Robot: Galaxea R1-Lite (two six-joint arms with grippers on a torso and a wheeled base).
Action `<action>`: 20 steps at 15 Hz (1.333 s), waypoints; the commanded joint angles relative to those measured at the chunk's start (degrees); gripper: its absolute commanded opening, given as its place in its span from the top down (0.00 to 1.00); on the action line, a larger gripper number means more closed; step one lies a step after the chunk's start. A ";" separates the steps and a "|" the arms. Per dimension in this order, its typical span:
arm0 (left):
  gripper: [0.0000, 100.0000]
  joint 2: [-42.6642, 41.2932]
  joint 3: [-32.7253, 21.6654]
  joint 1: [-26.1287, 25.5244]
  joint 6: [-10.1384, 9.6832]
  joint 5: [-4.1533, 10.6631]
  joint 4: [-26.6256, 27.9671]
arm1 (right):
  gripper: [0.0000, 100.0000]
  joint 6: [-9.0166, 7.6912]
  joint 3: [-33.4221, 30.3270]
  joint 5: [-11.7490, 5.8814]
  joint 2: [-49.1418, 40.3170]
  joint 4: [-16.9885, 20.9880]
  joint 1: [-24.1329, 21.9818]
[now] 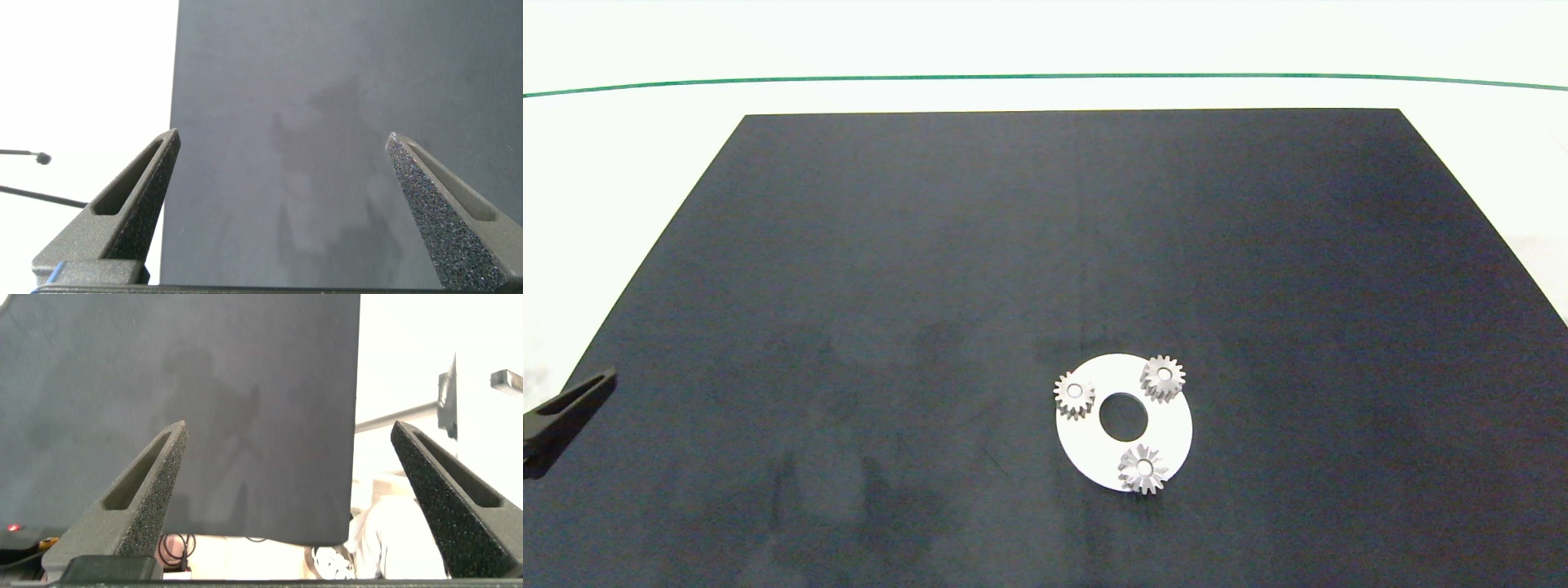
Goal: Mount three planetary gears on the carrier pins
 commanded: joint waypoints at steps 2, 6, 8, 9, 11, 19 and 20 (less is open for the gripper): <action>0.00 -19.43 8.21 2.39 -0.22 -0.40 0.80 | 0.00 0.81 8.33 0.07 -14.81 1.37 -0.14; 0.00 -30.50 15.15 2.04 -1.89 -0.49 2.47 | 0.00 3.71 14.83 1.04 -20.70 0.84 1.62; 0.00 -32.26 16.56 0.89 -5.05 -0.49 4.05 | 0.00 5.12 16.06 3.59 -20.70 0.40 1.62; 0.00 -32.70 16.73 -0.16 -7.43 -0.49 5.11 | 0.00 5.73 17.47 4.29 -20.70 0.40 1.62; 0.00 -34.72 17.52 -3.06 -9.89 -0.76 6.42 | 0.00 7.32 21.16 4.73 -20.70 -1.80 1.62; 0.00 -37.01 20.95 -5.00 -10.59 -0.58 7.04 | 0.00 7.49 34.52 9.21 -20.70 -20.61 1.62; 0.00 -37.18 20.95 -3.94 -10.85 -0.58 6.95 | 0.00 8.46 34.34 9.74 -20.70 -20.78 1.62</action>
